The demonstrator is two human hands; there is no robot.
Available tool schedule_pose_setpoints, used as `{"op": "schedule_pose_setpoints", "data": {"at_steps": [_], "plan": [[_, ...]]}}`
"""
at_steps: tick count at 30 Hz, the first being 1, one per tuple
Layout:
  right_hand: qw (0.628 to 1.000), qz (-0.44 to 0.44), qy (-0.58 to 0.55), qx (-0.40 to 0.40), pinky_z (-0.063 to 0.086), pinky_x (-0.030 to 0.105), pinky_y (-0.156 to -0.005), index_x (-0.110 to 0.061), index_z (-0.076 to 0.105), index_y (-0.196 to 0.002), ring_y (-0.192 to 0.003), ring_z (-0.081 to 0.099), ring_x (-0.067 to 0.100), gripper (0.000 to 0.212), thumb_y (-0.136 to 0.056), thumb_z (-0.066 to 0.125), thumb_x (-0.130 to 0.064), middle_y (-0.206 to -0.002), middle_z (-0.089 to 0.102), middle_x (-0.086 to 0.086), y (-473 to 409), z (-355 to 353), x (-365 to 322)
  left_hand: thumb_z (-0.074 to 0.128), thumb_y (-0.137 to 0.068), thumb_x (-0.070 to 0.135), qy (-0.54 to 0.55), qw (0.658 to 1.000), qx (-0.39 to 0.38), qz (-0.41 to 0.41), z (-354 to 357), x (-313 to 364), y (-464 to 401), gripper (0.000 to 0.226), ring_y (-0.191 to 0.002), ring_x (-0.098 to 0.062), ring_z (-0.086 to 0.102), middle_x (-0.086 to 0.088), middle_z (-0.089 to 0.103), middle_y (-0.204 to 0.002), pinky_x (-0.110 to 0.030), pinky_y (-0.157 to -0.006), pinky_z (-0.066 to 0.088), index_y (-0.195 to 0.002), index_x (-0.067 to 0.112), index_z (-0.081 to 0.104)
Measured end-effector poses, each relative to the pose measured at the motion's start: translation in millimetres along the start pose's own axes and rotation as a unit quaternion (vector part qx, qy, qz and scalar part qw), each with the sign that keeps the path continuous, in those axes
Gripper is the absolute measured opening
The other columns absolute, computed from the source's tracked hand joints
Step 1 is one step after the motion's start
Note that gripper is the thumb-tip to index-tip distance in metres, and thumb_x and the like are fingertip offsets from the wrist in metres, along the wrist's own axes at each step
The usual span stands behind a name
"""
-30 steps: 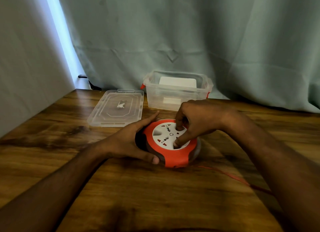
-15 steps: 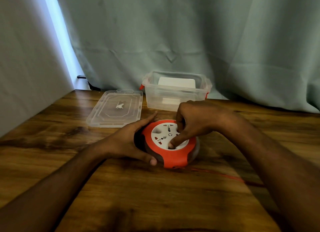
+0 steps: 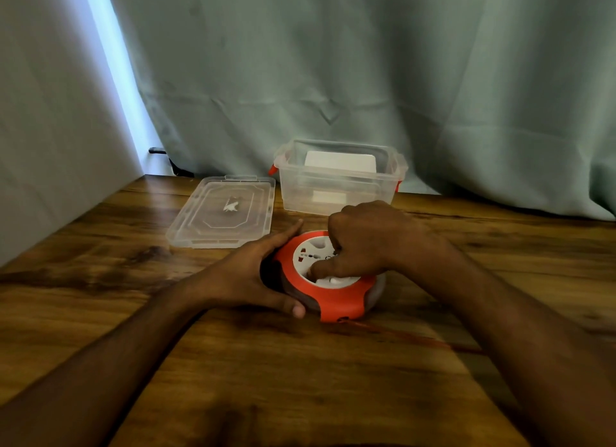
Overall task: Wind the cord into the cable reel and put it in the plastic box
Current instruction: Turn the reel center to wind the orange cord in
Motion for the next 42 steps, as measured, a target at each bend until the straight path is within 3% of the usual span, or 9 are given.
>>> {"op": "schedule_pose_setpoints", "data": {"at_steps": [4,7,9,12,20,26,34,38,42], "plan": [[0.996,0.018,-0.066,-0.053,0.041,0.023,-0.051,-0.028,0.066,-0.068,-0.058,0.062,0.005,0.057,-0.075,0.057,-0.084,-0.062,0.063,-0.013,0,-6,6,0.087,-0.048,0.076,0.001,1.0,-0.007,-0.001,-1,0,0,0.141,-0.145,0.006,0.032,0.027,0.027,-0.161,-0.024,-0.12,0.034,-0.161,0.04,0.012],[0.981,-0.021,-0.165,-0.097,0.046,0.018,-0.06,-0.032,0.075,-0.09,-0.073,0.064,-0.003,0.018,-0.084,0.077,-0.049,-0.083,0.07,-0.015,5,-18,19,0.086,-0.049,0.076,-0.011,1.0,-0.01,0.0,0,-1,0,0.14,-0.148,0.004,0.028,0.023,0.024,-0.164,-0.022,-0.12,0.031,-0.162,0.04,0.011],[0.967,-0.049,-0.223,-0.11,0.045,0.008,-0.061,-0.036,0.072,-0.107,-0.081,0.058,-0.018,0.031,-0.081,0.085,-0.026,-0.099,0.068,-0.026,8,-25,26,0.086,-0.049,0.075,-0.018,1.0,-0.011,-0.007,0,-1,0,0.139,-0.147,0.005,0.028,0.029,0.023,-0.161,-0.014,-0.116,0.03,-0.16,0.045,0.009],[0.962,-0.061,-0.241,-0.116,0.041,-0.001,-0.06,-0.039,0.068,-0.114,-0.081,0.053,-0.026,0.049,-0.077,0.088,-0.014,-0.092,0.053,-0.055,9,-24,28,0.086,-0.051,0.073,-0.019,1.0,-0.009,-0.007,0,0,-1,0.134,-0.142,0.01,0.027,0.04,0.021,-0.151,-0.001,-0.107,0.027,-0.157,0.049,0.008],[0.966,-0.055,-0.235,-0.096,0.037,-0.005,-0.06,-0.036,0.068,-0.117,-0.074,0.05,-0.031,0.049,-0.077,0.088,-0.017,-0.103,0.063,-0.031,8,-21,28,0.083,-0.05,0.078,-0.026,1.0,-0.012,-0.005,0,0,0,0.138,-0.151,0.001,0.023,0.02,0.019,-0.167,-0.021,-0.121,0.027,-0.16,0.043,0.007],[0.975,-0.037,-0.183,-0.12,0.033,0.009,-0.062,-0.042,0.061,-0.126,-0.08,0.036,-0.04,0.055,-0.081,0.085,-0.021,-0.119,0.053,-0.029,7,-17,25,0.083,-0.048,0.079,-0.025,1.0,-0.01,-0.01,0,1,0,0.137,-0.15,0.0,0.026,0.02,0.022,-0.166,-0.024,-0.121,0.029,-0.158,0.046,0.007],[0.984,-0.027,-0.13,-0.115,0.032,0.01,-0.06,-0.034,0.071,-0.105,-0.082,0.048,-0.021,0.033,-0.076,0.087,-0.038,-0.102,0.05,-0.036,10,-21,24,0.081,-0.051,0.076,-0.037,0.999,-0.021,-0.022,0,2,0,0.134,-0.151,-0.003,0.023,0.02,0.017,-0.167,-0.029,-0.123,0.029,-0.158,0.047,0.005],[0.985,-0.031,-0.134,-0.108,0.042,0.018,-0.07,-0.036,0.068,-0.083,-0.097,0.052,-0.002,0.023,-0.073,0.088,-0.042,-0.12,0.059,-0.025,10,-20,24,0.08,-0.051,0.076,-0.04,0.999,-0.019,-0.023,0,4,0,0.134,-0.152,-0.005,0.022,0.019,0.017,-0.168,-0.03,-0.124,0.029,-0.159,0.046,0.006],[0.988,-0.043,-0.119,-0.094,0.042,0.022,-0.059,-0.026,0.067,-0.072,-0.079,0.054,-0.003,0.034,-0.068,0.087,-0.054,-0.085,0.062,-0.021,11,-22,19,0.08,-0.051,0.075,-0.04,0.999,-0.02,-0.022,1,4,0,0.133,-0.152,-0.005,0.022,0.02,0.017,-0.167,-0.029,-0.124,0.028,-0.156,0.049,0.005]]}}
Point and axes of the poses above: each hand's wrist, its own y-axis away from the middle knuckle, its own z-axis out of the palm, x = y × z, the point moved 1 cm from there along -y, towards the middle knuckle
